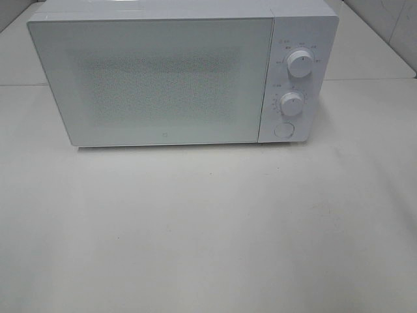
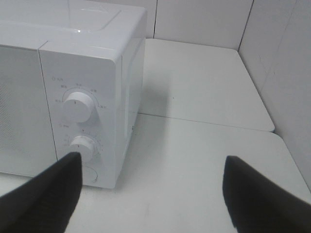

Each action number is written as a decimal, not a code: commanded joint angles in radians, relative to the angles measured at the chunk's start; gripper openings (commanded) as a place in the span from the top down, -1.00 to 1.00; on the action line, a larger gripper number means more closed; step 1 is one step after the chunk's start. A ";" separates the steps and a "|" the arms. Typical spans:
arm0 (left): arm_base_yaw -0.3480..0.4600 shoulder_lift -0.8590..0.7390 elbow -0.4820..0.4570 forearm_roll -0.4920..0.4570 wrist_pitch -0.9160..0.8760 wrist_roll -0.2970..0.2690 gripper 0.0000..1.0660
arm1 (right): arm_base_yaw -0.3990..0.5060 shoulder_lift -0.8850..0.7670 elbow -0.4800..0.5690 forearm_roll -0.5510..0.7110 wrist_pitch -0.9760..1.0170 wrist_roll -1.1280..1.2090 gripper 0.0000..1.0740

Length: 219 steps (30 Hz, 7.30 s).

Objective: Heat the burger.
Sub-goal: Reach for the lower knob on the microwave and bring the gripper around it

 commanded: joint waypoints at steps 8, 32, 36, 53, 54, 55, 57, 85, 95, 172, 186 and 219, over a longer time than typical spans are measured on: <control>0.003 -0.017 0.003 -0.001 -0.007 0.002 -0.88 | 0.000 0.216 0.002 -0.003 -0.299 0.003 -0.41; 0.003 -0.017 0.003 -0.001 -0.007 0.002 -0.88 | 0.117 0.636 0.003 0.287 -0.758 -0.255 -0.41; 0.003 -0.017 0.003 -0.001 -0.007 0.002 -0.88 | 0.237 0.735 0.003 0.464 -0.896 -0.368 -0.41; 0.003 -0.017 0.003 -0.001 -0.007 0.002 -0.88 | 0.515 1.032 -0.026 0.807 -1.164 -0.374 -0.41; 0.003 -0.017 0.003 -0.001 -0.007 0.002 -0.88 | 0.522 1.065 -0.042 0.808 -1.183 -0.373 -0.41; 0.003 -0.017 0.003 -0.001 -0.007 0.002 -0.88 | 0.522 1.065 -0.042 0.808 -1.183 -0.373 -0.41; 0.003 -0.017 0.003 -0.001 -0.007 0.002 -0.88 | 0.522 1.106 -0.070 0.806 -1.186 -0.369 -0.41; 0.003 -0.017 0.003 -0.001 -0.007 0.002 -0.88 | 0.498 1.329 -0.334 0.879 -1.203 -0.347 -0.41; 0.003 -0.017 0.003 0.002 -0.007 0.002 -0.88 | 0.486 1.354 -0.380 0.848 -1.200 -0.346 -0.41; 0.003 -0.017 0.003 0.008 -0.006 0.002 -0.88 | 0.485 1.338 -0.358 0.799 -1.269 0.299 0.76; 0.003 -0.017 0.003 0.008 -0.006 0.002 -0.88 | 0.485 1.336 -0.358 0.800 -1.344 1.298 0.77; 0.003 -0.017 0.003 0.008 -0.006 0.002 -0.88 | 0.485 1.336 -0.358 0.851 -1.345 1.457 0.47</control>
